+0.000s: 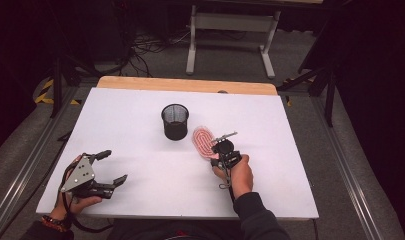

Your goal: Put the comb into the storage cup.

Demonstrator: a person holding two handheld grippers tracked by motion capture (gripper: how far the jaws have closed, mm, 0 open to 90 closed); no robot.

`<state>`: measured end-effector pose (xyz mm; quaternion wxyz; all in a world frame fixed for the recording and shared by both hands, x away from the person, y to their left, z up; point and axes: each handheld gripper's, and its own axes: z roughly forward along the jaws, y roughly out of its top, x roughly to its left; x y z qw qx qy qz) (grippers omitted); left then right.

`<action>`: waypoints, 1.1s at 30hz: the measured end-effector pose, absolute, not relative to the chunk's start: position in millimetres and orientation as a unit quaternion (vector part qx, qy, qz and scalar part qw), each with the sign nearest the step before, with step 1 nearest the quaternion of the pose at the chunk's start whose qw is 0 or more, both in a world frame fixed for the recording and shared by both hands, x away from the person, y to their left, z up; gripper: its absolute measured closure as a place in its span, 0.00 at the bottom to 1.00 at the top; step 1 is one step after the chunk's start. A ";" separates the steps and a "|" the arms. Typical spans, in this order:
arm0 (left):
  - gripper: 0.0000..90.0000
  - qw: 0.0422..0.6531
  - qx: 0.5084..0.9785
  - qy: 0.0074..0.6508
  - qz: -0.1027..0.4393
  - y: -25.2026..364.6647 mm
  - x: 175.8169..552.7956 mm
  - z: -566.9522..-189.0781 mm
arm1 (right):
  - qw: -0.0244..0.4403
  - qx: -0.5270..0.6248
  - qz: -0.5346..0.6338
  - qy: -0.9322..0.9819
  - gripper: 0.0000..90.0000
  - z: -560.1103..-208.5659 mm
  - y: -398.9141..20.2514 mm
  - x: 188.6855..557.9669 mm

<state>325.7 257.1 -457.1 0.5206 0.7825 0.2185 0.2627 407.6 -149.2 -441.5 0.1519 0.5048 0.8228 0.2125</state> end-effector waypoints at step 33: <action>0.17 0.576 0.755 0.227 0.215 181.7 373.8 -424.1 | 0.284 0.365 0.475 0.749 0.77 -417.8 -172.0 380.7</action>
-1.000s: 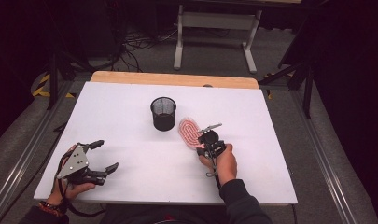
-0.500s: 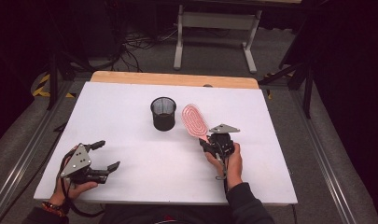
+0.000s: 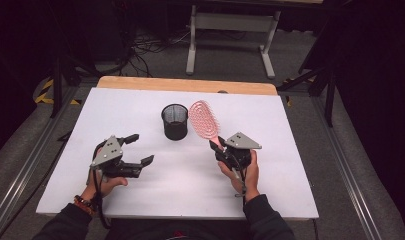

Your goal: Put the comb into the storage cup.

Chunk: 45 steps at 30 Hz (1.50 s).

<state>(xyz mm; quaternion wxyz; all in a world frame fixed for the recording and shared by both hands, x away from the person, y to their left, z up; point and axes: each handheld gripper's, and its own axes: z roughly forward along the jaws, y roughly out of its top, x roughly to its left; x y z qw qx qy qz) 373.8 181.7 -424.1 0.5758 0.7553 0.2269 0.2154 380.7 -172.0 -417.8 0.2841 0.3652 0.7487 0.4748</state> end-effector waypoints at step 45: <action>0.70 0.686 0.689 0.180 0.150 112.9 372.1 -382.1 | 0.359 0.225 0.497 0.757 0.78 -434.3 -113.5 338.7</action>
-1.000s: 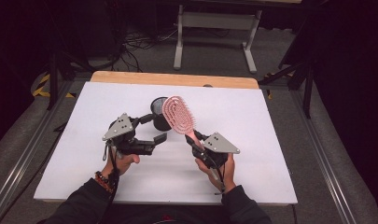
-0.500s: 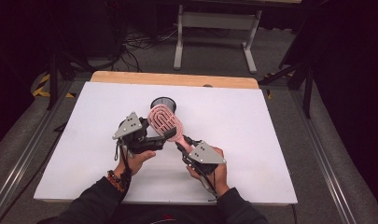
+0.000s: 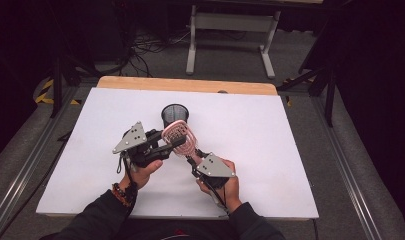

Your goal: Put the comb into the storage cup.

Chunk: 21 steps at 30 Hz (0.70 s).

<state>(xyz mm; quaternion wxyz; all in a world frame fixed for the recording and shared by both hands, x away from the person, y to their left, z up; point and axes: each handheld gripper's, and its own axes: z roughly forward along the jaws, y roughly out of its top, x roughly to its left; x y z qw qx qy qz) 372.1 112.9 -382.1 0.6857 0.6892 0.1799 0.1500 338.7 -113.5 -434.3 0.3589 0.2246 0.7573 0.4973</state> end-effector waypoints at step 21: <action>0.70 0.671 0.698 0.164 0.190 122.6 367.9 -364.8 | 0.352 0.191 0.492 0.773 0.36 -428.9 -131.5 330.2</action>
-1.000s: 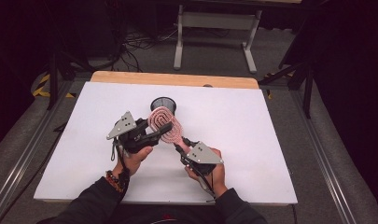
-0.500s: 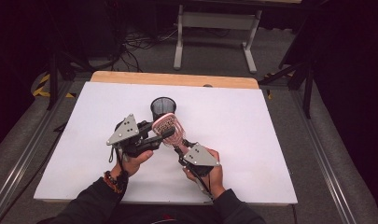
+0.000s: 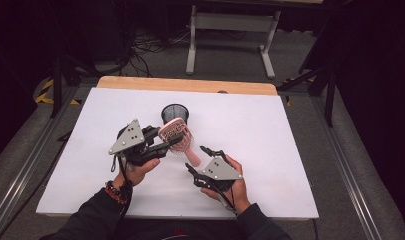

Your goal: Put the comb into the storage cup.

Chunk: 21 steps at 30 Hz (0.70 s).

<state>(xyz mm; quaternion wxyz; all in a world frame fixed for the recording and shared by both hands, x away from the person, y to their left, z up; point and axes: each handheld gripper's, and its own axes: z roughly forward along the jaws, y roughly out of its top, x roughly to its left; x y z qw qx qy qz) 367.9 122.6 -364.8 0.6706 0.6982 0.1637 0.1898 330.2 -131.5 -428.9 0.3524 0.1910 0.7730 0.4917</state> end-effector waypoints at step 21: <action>0.70 0.669 0.696 0.164 0.204 132.3 364.2 -362.3 | 0.378 0.252 0.493 0.742 0.24 -434.4 -211.8 327.1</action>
